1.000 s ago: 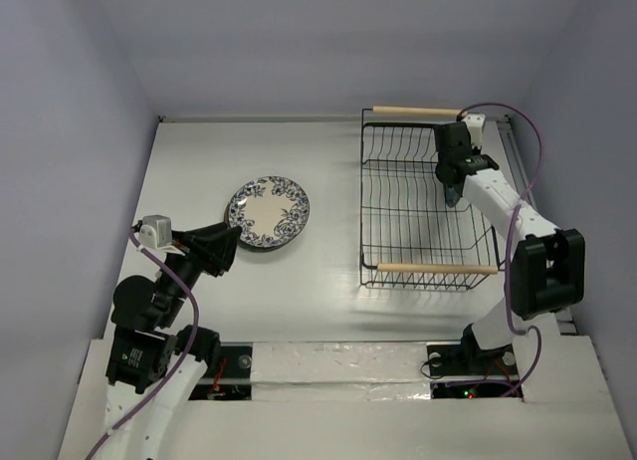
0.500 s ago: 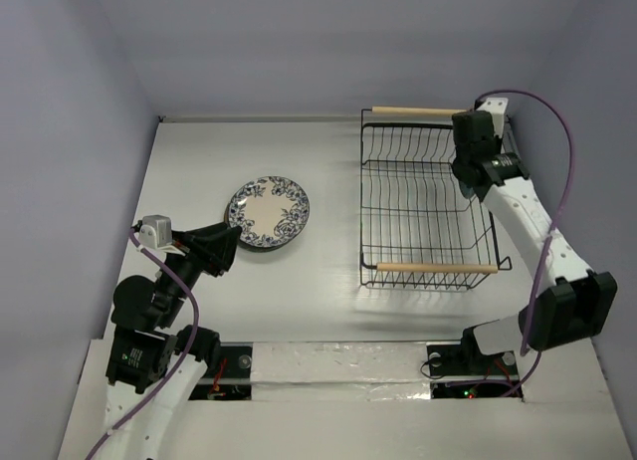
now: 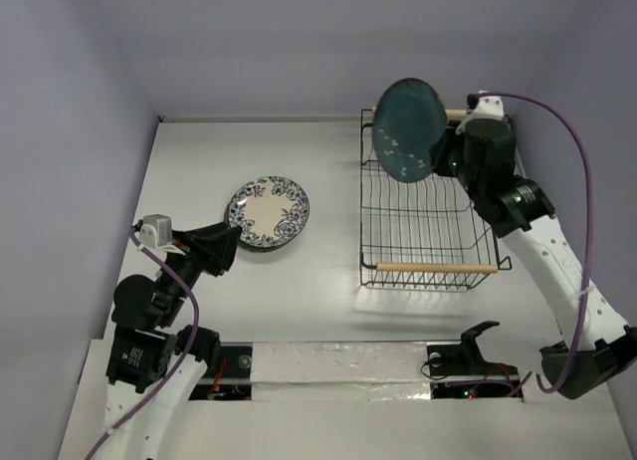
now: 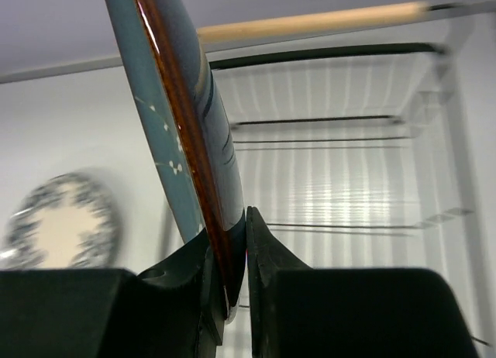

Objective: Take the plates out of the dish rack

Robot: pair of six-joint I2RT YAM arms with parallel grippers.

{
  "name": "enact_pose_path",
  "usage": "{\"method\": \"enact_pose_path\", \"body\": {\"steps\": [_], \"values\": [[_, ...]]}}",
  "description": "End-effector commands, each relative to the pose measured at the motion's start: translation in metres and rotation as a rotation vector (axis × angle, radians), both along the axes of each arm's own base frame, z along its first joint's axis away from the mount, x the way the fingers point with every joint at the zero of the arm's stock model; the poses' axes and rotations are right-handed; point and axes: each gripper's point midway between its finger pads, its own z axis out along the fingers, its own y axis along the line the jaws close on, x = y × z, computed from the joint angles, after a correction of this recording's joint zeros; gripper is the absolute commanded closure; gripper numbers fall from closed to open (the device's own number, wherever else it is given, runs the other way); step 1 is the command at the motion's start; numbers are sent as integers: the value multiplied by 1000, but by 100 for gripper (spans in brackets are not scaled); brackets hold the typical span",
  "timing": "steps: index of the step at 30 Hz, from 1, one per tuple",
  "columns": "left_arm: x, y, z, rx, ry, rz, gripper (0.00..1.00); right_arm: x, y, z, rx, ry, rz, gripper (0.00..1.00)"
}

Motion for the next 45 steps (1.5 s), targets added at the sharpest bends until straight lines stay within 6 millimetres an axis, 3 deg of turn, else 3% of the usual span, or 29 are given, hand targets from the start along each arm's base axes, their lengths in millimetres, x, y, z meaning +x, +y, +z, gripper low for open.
{"method": "enact_pose_path", "body": {"steps": [1, 2, 5, 7, 8, 10, 11, 14, 15, 19, 27, 30, 36, 45], "values": [[5, 0, 5, -6, -15, 6, 60, 9, 102, 70, 346, -229, 370, 100], [5, 0, 5, -6, -15, 6, 60, 12, 116, 75, 385, -249, 414, 100], [6, 0, 4, -5, -12, 8, 60, 17, 173, 56, 492, -167, 572, 100], [6, 0, 4, -6, -12, 8, 60, 20, 198, 59, 575, -169, 627, 100], [6, 0, 4, -6, -12, 8, 60, 21, 220, 45, 597, -123, 673, 100], [7, 1, 4, -5, -9, 17, 60, 21, 244, 44, 658, -118, 729, 100], [8, 1, 4, -4, -8, 18, 60, 22, 264, 28, 694, -62, 753, 100], [8, 0, 3, -3, -3, 14, 60, 24, 293, 16, 737, -16, 781, 100], [8, 0, 3, -2, -3, 12, 60, 27, 309, 0, 742, 25, 790, 100], [9, 0, 2, -1, -1, 12, 60, 28, 339, -35, 791, 124, 823, 100], [9, -1, 1, 1, 0, 8, 60, 30, 361, -84, 837, 247, 832, 100], [10, -1, 1, 0, 2, 8, 60, 26, 366, -93, 838, 272, 836, 100], [9, -1, 1, 0, 2, 8, 60, 27, 367, -121, 835, 324, 813, 82], [9, 0, 2, -3, 0, 11, 60, 21, 374, -144, 814, 385, 821, 76]]}}
